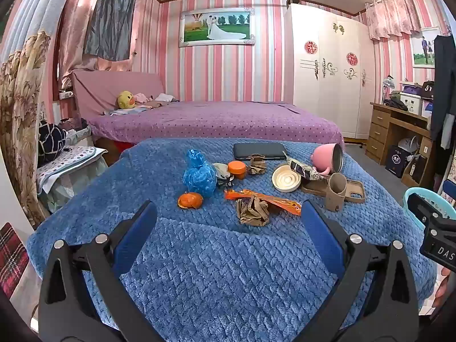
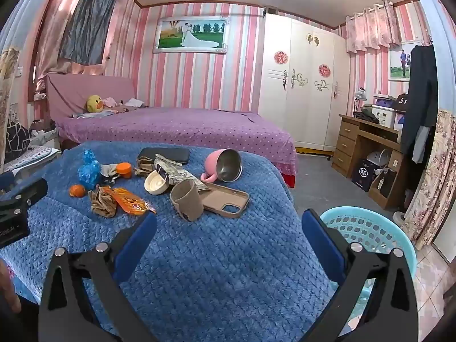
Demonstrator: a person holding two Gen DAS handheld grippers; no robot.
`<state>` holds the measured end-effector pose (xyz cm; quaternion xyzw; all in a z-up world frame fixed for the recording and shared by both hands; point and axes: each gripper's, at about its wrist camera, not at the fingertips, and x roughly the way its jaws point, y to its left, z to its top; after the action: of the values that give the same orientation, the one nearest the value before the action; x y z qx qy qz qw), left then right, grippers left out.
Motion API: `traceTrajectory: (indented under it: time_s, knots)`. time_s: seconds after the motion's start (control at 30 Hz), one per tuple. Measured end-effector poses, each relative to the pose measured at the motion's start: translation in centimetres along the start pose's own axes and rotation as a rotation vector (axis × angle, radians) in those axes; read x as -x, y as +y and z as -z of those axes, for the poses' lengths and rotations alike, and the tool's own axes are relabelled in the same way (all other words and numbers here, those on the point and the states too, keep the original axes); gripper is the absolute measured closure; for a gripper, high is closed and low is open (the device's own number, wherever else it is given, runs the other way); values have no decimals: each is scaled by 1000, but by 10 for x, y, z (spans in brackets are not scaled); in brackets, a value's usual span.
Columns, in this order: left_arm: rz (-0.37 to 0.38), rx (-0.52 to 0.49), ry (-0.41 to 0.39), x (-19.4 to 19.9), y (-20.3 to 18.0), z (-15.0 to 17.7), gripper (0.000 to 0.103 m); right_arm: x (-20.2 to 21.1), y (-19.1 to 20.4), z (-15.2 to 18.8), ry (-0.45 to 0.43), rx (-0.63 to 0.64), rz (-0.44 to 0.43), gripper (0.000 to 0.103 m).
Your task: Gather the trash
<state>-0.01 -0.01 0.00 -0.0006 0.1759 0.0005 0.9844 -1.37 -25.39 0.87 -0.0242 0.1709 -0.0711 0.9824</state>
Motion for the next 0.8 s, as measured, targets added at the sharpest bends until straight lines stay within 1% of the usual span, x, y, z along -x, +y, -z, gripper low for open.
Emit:
traceTrajectory:
  time_s: [0.57,0.8]
  knots:
    - [0,0,7,-2,0,1,5,0,-4,-2,-1,1,6,4]
    - [-2,-1,3,4,0,2,5,0,-4,-2,-3,-2,6,4]
